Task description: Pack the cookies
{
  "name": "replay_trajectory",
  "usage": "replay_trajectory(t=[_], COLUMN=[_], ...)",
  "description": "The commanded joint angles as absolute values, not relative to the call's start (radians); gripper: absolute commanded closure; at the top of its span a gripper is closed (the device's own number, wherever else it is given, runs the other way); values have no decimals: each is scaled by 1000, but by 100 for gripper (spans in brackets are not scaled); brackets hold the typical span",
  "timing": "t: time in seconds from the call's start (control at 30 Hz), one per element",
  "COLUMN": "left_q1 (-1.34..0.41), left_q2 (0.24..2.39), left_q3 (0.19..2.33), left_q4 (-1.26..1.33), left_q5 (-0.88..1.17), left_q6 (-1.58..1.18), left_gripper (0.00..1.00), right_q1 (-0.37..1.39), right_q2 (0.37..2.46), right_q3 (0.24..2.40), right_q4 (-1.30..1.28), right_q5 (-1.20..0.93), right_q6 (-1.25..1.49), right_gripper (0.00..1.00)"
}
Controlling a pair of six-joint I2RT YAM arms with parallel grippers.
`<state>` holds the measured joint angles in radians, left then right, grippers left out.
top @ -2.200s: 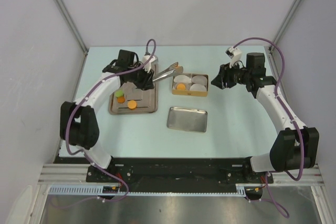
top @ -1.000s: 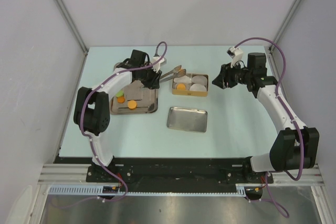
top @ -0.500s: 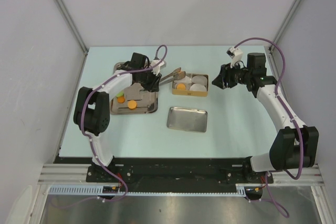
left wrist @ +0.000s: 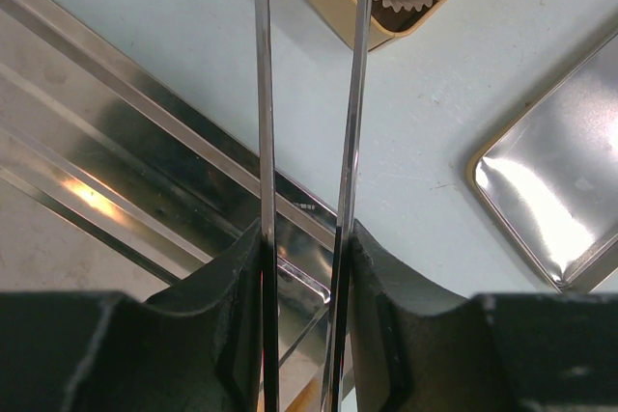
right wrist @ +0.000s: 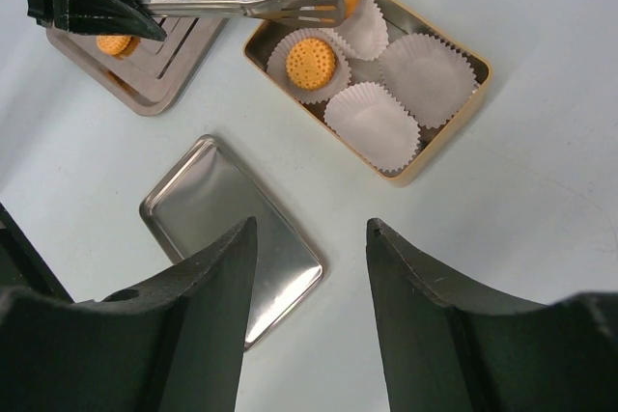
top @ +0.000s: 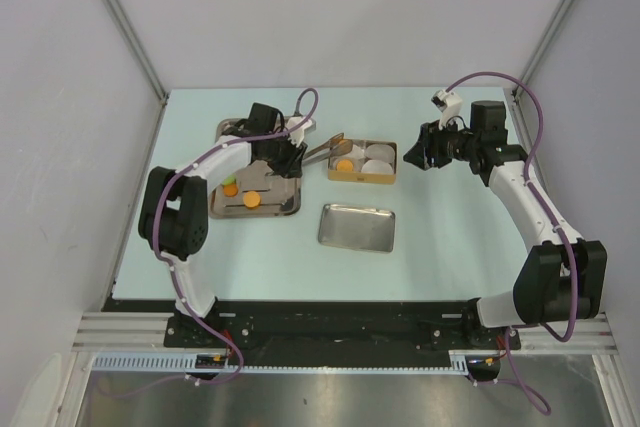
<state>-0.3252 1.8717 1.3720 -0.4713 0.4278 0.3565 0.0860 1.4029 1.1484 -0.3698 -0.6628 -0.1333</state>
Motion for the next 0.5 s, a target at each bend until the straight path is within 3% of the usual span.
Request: replay_trajectory(t=[0.0, 0.47], left_q1=[-334, -333], left_q2=[1810, 1810], left_q3=[1368, 1368], left_q4=[-437, -428], left_q5=[426, 413], left_q6=[359, 357], left_gripper=[69, 60], right_q1=[81, 81], right_q2=[1410, 1413], right_q3=[1152, 1152], right_q4=[-362, -362], right_q5=[-683, -683], right_q6=[-150, -152], right_gripper=[47, 47])
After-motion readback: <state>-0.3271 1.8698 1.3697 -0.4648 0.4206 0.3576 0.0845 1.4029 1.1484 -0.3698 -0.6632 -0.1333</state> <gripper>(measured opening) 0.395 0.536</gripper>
